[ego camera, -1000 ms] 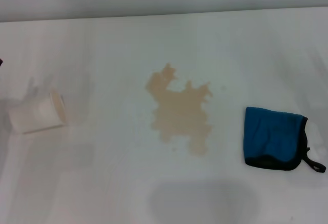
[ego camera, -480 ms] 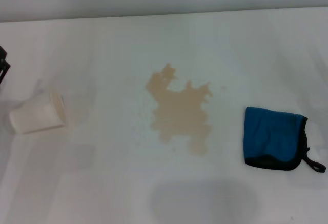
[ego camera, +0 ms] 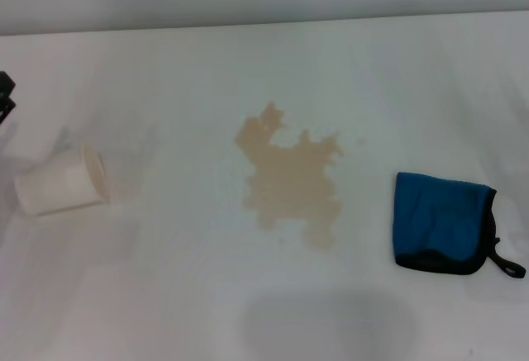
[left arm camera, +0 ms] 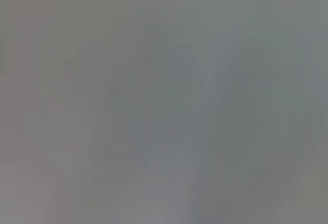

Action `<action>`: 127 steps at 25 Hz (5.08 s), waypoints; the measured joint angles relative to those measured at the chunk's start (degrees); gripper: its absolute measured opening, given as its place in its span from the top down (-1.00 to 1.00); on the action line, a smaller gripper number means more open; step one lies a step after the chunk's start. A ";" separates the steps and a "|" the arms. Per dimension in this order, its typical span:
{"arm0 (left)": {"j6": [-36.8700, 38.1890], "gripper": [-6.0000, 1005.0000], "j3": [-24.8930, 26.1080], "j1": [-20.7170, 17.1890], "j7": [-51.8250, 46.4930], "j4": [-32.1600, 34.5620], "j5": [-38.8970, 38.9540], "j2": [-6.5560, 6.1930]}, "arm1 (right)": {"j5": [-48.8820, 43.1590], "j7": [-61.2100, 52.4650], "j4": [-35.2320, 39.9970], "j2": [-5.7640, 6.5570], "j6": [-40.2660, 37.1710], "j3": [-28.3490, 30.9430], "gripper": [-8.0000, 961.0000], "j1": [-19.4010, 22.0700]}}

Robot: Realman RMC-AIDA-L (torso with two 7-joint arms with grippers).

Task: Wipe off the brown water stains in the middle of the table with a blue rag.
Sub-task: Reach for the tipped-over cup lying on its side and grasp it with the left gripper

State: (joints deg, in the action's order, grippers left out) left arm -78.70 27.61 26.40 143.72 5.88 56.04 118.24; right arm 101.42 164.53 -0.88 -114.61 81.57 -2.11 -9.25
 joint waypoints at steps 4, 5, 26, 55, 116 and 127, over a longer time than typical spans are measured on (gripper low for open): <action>-2.16 -0.77 -0.75 1.62 -3.29 4.49 -0.72 0.02 | 0.00 0.00 0.00 0.00 -0.05 0.00 -0.82 -0.01; -2.60 -0.77 -1.28 1.97 -4.38 5.70 -0.76 0.04 | 0.00 0.00 0.00 0.00 -0.05 0.00 -0.82 0.03; -5.53 -0.77 -11.99 6.38 -24.83 23.86 2.93 0.66 | 0.29 0.00 -0.18 0.00 -0.34 0.00 -0.82 -0.17; -5.44 -0.77 -24.59 5.91 -28.36 27.34 3.73 0.54 | 0.71 0.00 0.09 0.00 -1.78 0.71 -0.82 -0.48; -11.96 -0.77 -75.47 4.51 -47.55 69.25 -27.21 0.48 | 0.13 0.08 -3.42 -0.18 -12.14 1.46 -0.82 -0.85; -5.50 -0.77 -78.21 4.83 -45.76 61.82 -26.54 0.61 | 0.02 0.03 -3.52 -0.18 -11.33 1.45 -0.82 -0.64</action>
State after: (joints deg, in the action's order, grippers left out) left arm -84.19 -50.59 31.23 97.97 67.70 29.50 118.85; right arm 101.44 164.56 -4.40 -114.79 70.25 -0.66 -9.89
